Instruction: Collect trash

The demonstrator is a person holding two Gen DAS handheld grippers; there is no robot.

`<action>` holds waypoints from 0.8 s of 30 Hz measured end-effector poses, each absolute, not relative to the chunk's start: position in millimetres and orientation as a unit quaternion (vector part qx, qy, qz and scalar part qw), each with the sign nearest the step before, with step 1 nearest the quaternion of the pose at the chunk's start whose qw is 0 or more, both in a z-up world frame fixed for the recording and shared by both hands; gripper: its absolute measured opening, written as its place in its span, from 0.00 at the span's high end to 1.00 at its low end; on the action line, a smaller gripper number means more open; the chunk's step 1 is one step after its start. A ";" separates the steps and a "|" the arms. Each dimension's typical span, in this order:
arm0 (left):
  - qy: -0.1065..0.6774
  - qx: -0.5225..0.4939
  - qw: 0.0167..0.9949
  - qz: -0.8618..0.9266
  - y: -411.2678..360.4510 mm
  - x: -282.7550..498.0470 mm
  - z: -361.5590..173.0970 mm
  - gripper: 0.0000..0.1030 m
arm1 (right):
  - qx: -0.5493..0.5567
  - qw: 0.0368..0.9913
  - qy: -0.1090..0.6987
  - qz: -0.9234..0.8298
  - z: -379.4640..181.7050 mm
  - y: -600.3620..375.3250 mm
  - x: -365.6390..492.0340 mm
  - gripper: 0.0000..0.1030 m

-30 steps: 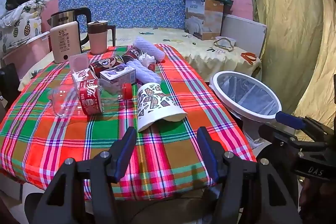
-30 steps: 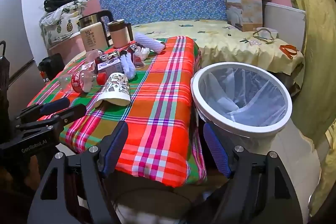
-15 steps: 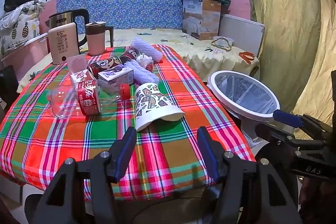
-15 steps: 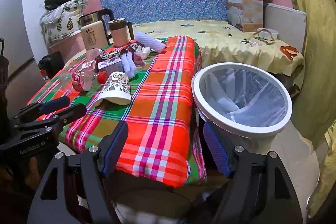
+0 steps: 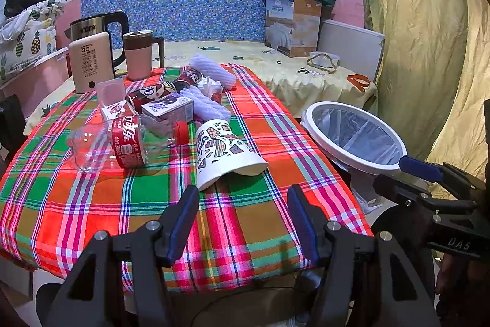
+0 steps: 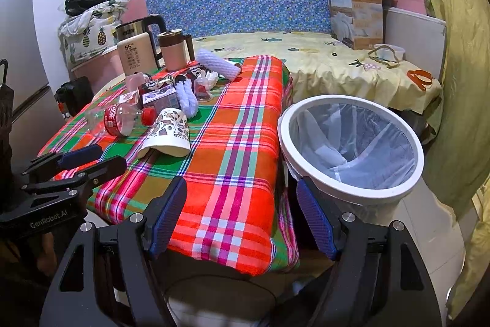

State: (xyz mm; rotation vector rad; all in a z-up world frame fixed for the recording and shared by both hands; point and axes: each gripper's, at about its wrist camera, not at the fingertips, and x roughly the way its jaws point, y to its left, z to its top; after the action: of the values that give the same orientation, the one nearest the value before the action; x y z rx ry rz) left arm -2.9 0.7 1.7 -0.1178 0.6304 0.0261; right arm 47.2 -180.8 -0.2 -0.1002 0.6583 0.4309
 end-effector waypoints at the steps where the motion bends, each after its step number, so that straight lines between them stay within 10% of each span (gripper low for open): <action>1: 0.310 -0.058 0.949 0.013 0.5 -2.8 1.6 0.40 | -0.049 0.922 0.320 0.210 0.0 -180.9 46.9 0.27; 24: 0.313 -0.060 0.948 0.010 -0.1 -3.4 -0.2 0.40 | -0.050 0.922 0.322 0.210 1.4 -180.4 47.7 0.27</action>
State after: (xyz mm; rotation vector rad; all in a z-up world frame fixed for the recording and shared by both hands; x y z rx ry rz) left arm -3.4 -0.1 -0.2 -0.1214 0.6361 0.0195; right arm 47.7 -180.4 1.4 -0.1031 0.6617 0.4321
